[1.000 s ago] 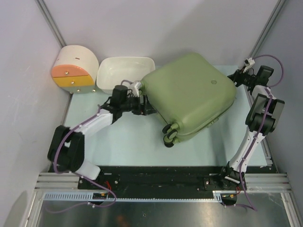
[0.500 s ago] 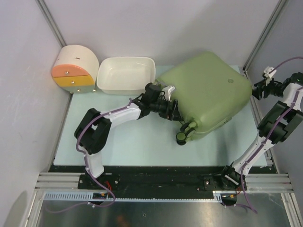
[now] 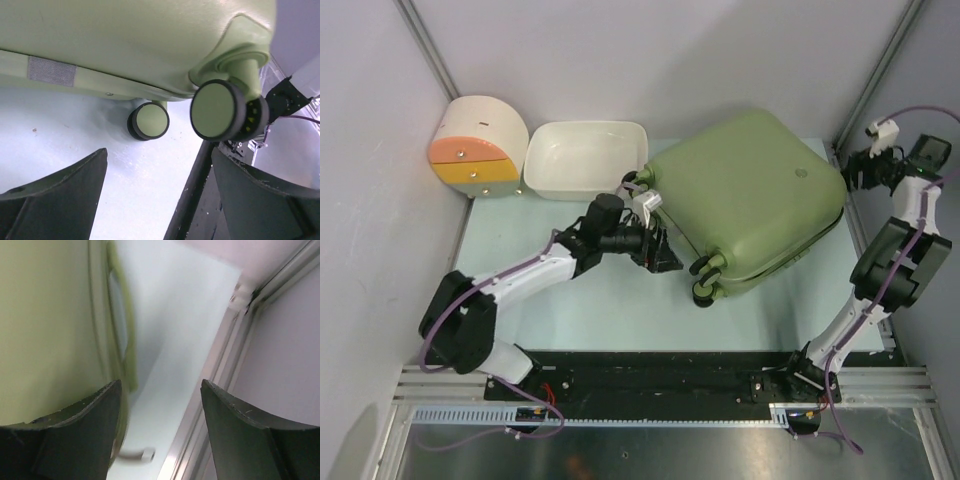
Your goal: Open, take out, and arrange the luggage
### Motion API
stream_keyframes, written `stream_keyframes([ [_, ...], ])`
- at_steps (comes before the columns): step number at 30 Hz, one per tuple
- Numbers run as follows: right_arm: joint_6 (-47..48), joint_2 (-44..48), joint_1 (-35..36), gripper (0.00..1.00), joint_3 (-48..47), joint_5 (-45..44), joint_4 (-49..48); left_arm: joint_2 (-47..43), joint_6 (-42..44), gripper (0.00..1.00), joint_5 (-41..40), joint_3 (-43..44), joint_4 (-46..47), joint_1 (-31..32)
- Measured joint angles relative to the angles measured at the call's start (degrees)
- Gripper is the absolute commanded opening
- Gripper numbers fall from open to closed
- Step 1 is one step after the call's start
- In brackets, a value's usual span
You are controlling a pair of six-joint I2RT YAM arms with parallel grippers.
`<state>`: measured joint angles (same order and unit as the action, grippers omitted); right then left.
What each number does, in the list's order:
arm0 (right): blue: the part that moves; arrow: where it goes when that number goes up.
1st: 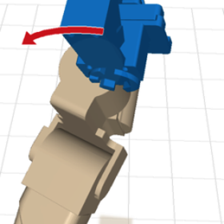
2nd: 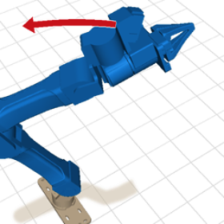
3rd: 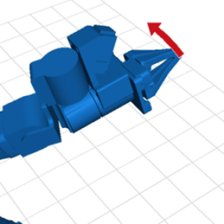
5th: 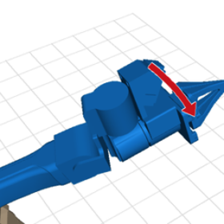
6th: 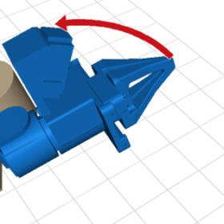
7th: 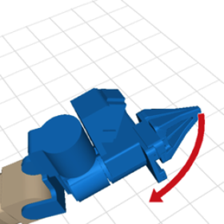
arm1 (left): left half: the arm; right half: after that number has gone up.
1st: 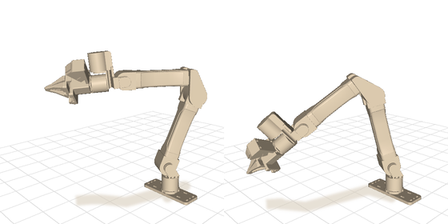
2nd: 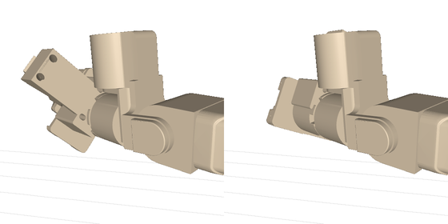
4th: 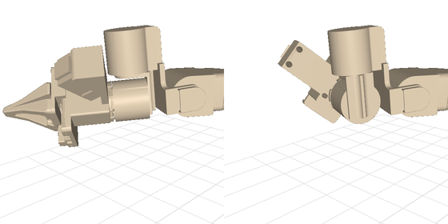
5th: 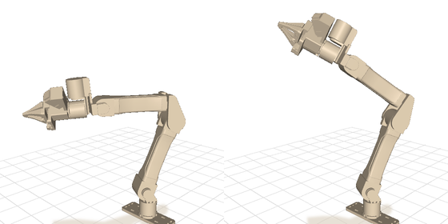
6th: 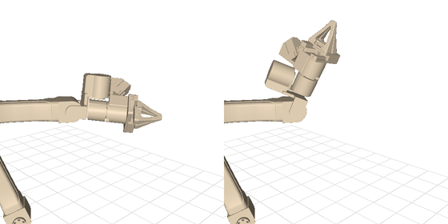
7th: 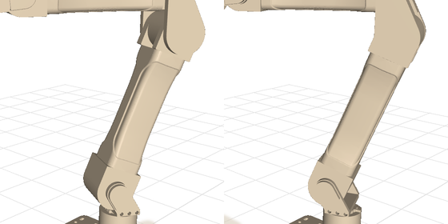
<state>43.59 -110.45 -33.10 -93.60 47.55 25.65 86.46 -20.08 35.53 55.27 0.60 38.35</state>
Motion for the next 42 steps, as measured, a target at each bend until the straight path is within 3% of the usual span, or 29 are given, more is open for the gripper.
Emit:
stream_keyframes([
  [5, -6.8, -6.4, 5.9, 0.73, -9.4, -4.5, -8.5, -5.7, -0.8, 0.97, -2.7, -1.7, 0.3, -1.2],
  [9, -7.6, -14.1, 8.7, 0.68, -18.1, 0.2, -9.0, -5.8, -4.6, 1.00, -5.7, -1.9, 2.3, -5.2],
  [12, -1.1, -18.8, 9.4, 0.64, -23.8, 4.6, -2.6, -3.3, -6.5, 0.99, -6.6, -0.7, 5.0, -7.7],
  [16, 16.0, -20.7, 7.9, 0.64, -26.1, 6.4, 13.1, 7.0, -8.9, 0.97, -4.7, 8.0, 7.8, -7.0],
  [20, 28.9, -18.1, 3.9, 0.64, -21.6, 7.2, 22.4, 15.0, -11.4, 0.96, 1.1, 17.0, 6.5, -6.7],
  [25, 41.6, -7.9, -2.7, 0.66, -11.7, 5.0, 27.8, 24.2, -13.6, 0.95, 5.7, 29.0, 4.6, -7.2],
  [32, 53.9, 6.9, -5.6, 0.67, 0.2, -0.2, 30.4, 33.8, -11.3, 0.96, 4.7, 43.7, 4.2, -7.4],
  [38, 55.1, 11.4, -2.4, 0.68, 7.8, 0.0, 35.0, 30.6, -0.9, 0.95, 0.8, 47.1, -2.4, -10.2],
  [42, 54.4, 12.7, 2.8, 0.69, 12.8, 2.4, 40.3, 16.5, 3.7, 0.94, -0.3, 36.8, -6.7, -14.1],
])
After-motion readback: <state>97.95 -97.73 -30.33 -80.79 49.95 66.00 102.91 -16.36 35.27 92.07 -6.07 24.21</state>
